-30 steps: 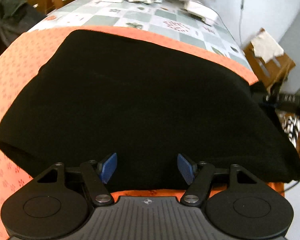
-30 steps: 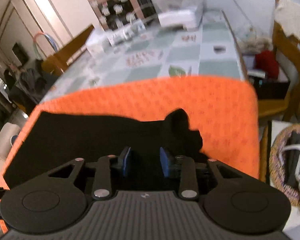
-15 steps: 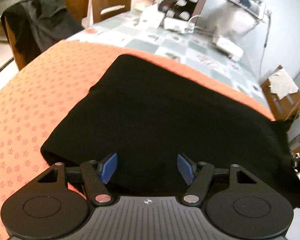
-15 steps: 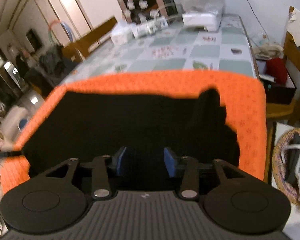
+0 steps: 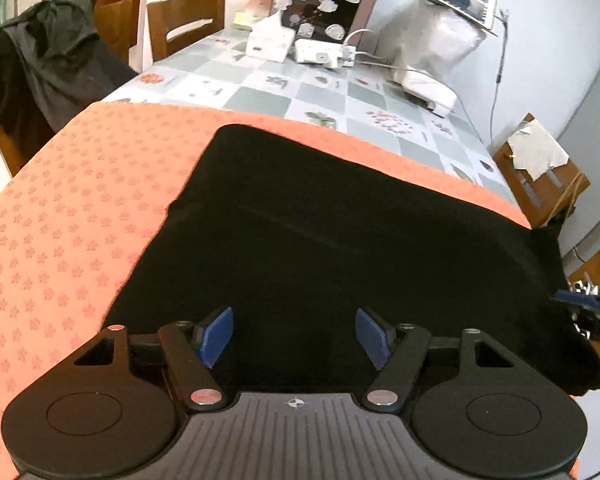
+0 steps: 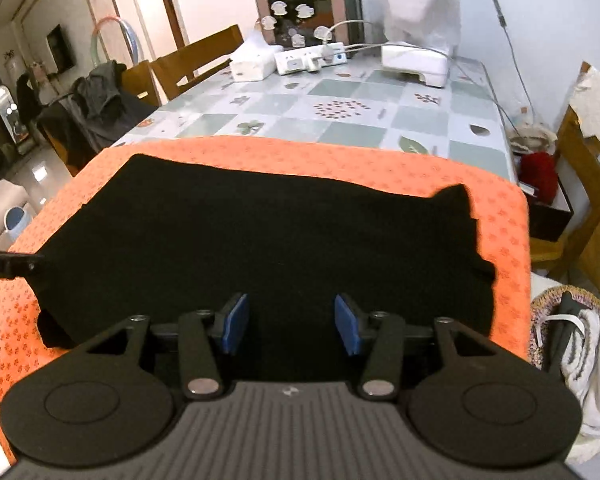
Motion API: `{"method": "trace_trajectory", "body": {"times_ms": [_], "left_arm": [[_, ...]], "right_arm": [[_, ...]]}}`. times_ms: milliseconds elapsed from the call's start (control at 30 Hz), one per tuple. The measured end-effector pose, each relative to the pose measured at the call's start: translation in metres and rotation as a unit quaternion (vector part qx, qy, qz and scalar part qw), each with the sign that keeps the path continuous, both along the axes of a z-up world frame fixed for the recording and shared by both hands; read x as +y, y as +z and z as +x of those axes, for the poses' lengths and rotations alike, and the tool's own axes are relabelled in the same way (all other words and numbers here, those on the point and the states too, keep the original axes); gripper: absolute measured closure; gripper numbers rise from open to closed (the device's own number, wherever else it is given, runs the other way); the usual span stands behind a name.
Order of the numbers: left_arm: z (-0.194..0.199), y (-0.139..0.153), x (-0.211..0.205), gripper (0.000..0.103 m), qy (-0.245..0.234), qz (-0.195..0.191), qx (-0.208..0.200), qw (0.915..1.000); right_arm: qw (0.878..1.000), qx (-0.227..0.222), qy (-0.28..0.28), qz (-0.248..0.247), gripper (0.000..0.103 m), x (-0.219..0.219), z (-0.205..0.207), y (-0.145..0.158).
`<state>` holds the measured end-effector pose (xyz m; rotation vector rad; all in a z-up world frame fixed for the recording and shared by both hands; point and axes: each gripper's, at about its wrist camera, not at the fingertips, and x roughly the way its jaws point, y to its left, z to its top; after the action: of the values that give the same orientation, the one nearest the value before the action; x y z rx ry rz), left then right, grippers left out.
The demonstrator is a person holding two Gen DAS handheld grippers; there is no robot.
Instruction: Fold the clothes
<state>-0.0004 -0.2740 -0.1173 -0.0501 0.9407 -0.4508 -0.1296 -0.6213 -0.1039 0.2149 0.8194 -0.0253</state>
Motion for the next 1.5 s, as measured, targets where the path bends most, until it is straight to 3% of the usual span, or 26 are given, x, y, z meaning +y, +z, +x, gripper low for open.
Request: {"method": "trace_trajectory", "body": {"times_ms": [200,333,433,633,867,1133,1300,1500], "left_arm": [[0.016,-0.022,0.018,0.033,-0.03,0.01,0.019,0.9993],[0.015,-0.028,0.013,0.032,-0.067,0.03,0.01,0.9973],[0.017,-0.022,0.017,0.032,-0.076,0.018,0.015,0.9968],[0.023,-0.003,0.037,0.029,-0.09,-0.011,0.014,0.9958],[0.023,0.0,0.064,0.029,-0.077,-0.015,0.022,0.9967],[0.022,-0.016,0.078,0.03,-0.037,0.024,0.04,0.9982],[0.015,-0.003,0.096,0.03,-0.029,0.017,0.026,0.9991],[0.015,0.017,0.133,0.029,-0.06,-0.003,0.005,0.9982]], "right_arm": [[0.999,0.018,-0.019,-0.024,0.047,0.03,0.01,-0.018],[0.998,0.036,-0.029,-0.034,0.046,0.035,0.011,-0.037],[0.997,0.045,-0.037,-0.045,0.046,0.041,0.015,-0.033],[0.996,0.023,-0.081,-0.014,0.046,0.044,0.008,-0.005],[0.997,0.008,-0.08,-0.013,0.046,0.073,0.016,0.003],[0.996,0.047,-0.061,-0.039,0.044,0.081,0.044,-0.048],[0.997,0.041,-0.059,-0.009,0.044,0.08,0.043,-0.034],[0.998,0.009,-0.054,-0.006,0.044,0.113,0.029,-0.004]]}}
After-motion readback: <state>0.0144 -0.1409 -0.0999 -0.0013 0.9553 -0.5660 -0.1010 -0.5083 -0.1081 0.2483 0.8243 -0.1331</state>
